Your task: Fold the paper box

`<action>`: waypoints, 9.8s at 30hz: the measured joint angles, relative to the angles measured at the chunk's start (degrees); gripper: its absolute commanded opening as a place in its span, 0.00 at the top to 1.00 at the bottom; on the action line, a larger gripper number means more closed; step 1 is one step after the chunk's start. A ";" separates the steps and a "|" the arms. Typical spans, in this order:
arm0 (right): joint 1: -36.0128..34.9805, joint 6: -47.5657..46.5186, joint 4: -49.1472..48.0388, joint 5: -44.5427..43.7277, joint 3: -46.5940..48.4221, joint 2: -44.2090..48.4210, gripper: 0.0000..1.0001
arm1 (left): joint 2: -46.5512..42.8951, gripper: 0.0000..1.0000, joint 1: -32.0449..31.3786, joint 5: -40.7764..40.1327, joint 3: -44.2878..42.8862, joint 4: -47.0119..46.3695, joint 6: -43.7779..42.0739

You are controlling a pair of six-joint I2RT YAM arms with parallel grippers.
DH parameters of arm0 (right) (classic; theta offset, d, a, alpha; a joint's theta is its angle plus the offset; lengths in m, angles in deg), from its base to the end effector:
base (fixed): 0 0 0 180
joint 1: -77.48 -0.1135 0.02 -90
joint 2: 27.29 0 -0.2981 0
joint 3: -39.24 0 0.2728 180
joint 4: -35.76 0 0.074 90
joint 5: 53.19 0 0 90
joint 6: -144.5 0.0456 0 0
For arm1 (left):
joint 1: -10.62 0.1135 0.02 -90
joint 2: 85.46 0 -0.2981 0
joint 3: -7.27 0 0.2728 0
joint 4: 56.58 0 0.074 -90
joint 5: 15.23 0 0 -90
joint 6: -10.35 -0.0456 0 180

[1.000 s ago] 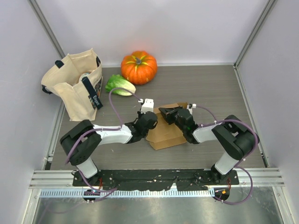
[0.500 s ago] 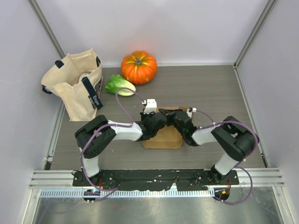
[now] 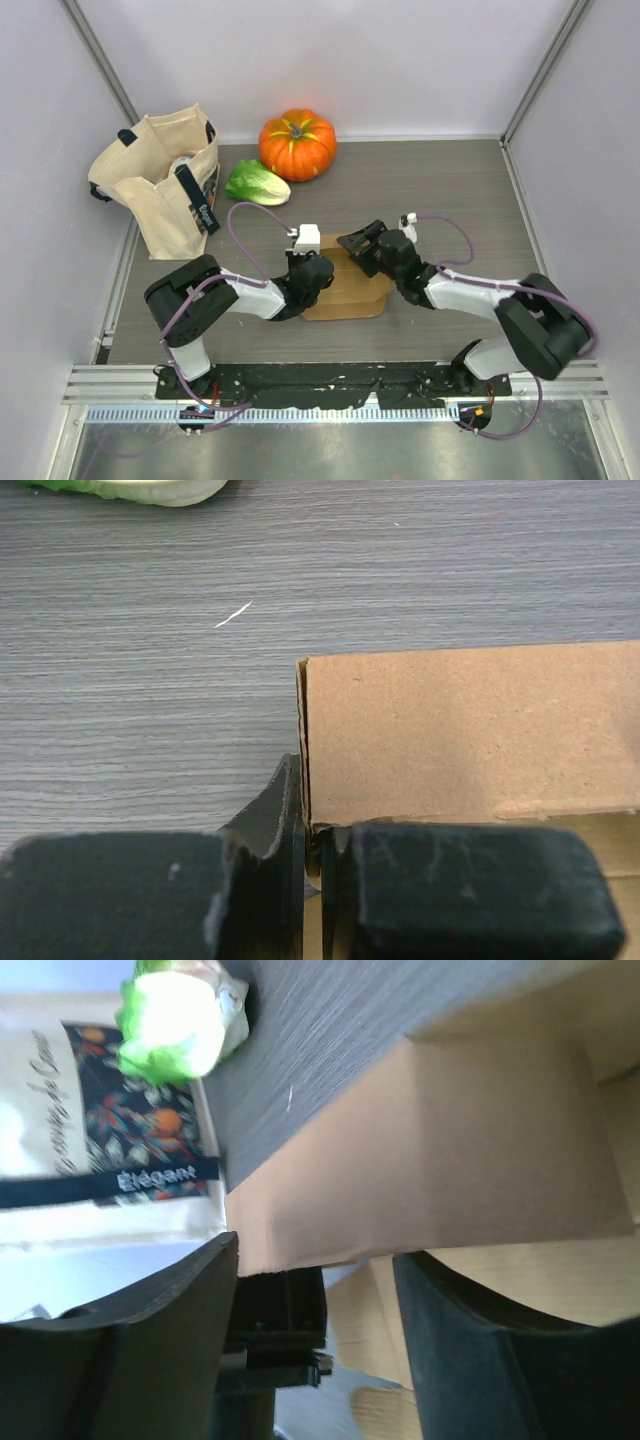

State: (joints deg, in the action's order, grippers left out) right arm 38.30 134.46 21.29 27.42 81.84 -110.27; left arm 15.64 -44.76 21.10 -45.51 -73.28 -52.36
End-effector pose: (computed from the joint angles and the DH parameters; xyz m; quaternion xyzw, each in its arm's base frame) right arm 0.2360 0.1828 0.1806 0.3350 0.7767 0.4208 0.3277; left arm 0.2261 -0.2629 0.1493 -0.0245 0.8091 0.0085 0.5870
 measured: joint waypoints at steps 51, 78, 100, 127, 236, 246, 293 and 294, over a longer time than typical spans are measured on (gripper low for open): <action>15.78 -24.30 10.93 24.92 6.21 3.23 0.45 | -4.37 1.00 0.61 1.03 2.95 3.93 4.66; 7.65 -49.07 34.88 -4.66 14.12 -2.95 0.91 | -5.92 1.00 0.57 0.98 2.84 8.13 8.31; 4.72 -41.51 27.61 3.39 15.72 -11.37 0.92 | -5.92 1.00 0.57 1.18 2.23 9.40 9.16; 4.83 -37.66 37.24 1.70 2.12 6.34 0.83 | -5.92 1.00 0.61 0.20 2.25 10.08 10.93; 3.54 -83.01 24.55 2.58 8.74 6.51 0.57 | -5.86 1.00 0.31 -0.50 2.38 9.92 8.28; 3.54 -83.12 20.74 5.33 6.43 6.49 0.57 | -5.88 1.00 0.31 -0.50 2.60 9.49 8.17; -14.38 -73.22 -13.29 -36.65 -0.39 -7.04 0.45 | -5.84 1.00 0.31 -0.59 2.64 9.29 8.22; -14.34 -72.74 -11.65 -35.34 -1.22 -4.13 0.44 | -5.84 1.00 0.31 -0.59 2.64 9.29 8.24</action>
State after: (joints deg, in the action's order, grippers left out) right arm 23.96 61.72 9.64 -7.92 80.61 -114.40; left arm 9.80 -44.45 20.51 -42.86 -63.99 -44.12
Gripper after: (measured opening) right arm 0.523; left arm 0.065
